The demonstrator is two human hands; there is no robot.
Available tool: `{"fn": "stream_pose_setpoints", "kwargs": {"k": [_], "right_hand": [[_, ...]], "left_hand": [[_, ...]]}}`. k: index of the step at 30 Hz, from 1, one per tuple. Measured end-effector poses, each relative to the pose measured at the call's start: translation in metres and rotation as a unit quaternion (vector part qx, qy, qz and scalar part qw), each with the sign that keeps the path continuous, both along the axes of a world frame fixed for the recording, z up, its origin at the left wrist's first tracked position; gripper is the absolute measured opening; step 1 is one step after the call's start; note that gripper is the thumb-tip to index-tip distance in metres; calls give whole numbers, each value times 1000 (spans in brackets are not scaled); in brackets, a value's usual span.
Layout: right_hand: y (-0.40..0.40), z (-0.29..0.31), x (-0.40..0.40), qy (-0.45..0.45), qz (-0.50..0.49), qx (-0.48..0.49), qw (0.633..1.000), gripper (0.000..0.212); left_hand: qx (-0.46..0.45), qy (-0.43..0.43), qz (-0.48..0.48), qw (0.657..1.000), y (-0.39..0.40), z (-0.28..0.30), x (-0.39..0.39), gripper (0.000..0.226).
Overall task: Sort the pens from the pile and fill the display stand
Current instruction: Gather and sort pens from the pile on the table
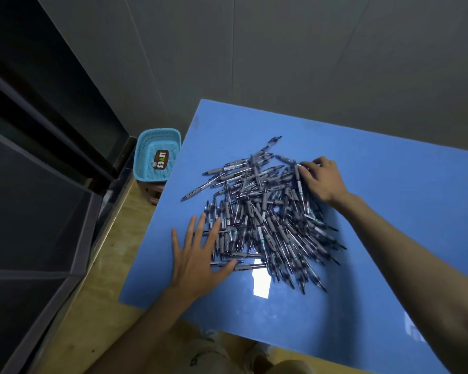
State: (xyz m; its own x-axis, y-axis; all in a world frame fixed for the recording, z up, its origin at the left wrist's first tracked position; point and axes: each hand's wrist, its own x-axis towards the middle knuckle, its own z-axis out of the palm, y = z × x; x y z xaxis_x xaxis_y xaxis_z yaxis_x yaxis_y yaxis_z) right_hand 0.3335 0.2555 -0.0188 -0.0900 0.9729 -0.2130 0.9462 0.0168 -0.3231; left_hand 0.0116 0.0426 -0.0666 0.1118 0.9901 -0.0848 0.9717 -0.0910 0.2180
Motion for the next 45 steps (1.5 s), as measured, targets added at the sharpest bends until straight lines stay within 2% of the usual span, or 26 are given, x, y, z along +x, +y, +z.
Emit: {"fn": "stream_pose_setpoints", "kwargs": {"k": [2, 8, 14, 17, 19, 23, 26, 29, 32, 36, 45], "right_hand": [[-16, -3, -5, 0, -17, 9, 1000, 50], [-48, -12, -22, 42, -59, 21, 997, 49], [-47, -3, -13, 54, -49, -8, 997, 53], [-55, -3, -3, 71, -56, -13, 996, 61], [-66, -3, 1, 70, -61, -9, 996, 58], [-83, -4, 2, 61, -66, -3, 996, 59], [-85, -6, -2, 61, -74, -1, 995, 60], [-85, -6, -7, 64, -86, 3, 994, 59], [-85, -5, -11, 63, -94, 7, 994, 59], [-82, -4, -16, 59, -104, 5, 993, 61], [-51, 5, -22, 56, -103, -13, 993, 61]], "left_hand": [[6, 0, -10, 1000, 1, -2, 1, 95], [12, -10, -10, 1000, 3, -4, -1, 92], [35, -72, 34, 996, 21, 12, -5, 85], [59, -111, 77, 989, 58, 28, -6, 75], [52, -131, 89, 986, 97, 39, -4, 62], [-44, -133, 31, 990, 180, 50, 13, 54], [-66, -139, -15, 988, 223, 49, 31, 49], [-43, -151, -6, 988, 254, 45, 45, 42], [-6, -167, 50, 985, 277, 42, 53, 29], [-1, -128, 52, 990, 290, 40, 51, 20], [-36, -119, -11, 992, 277, 34, 10, 17]]}}
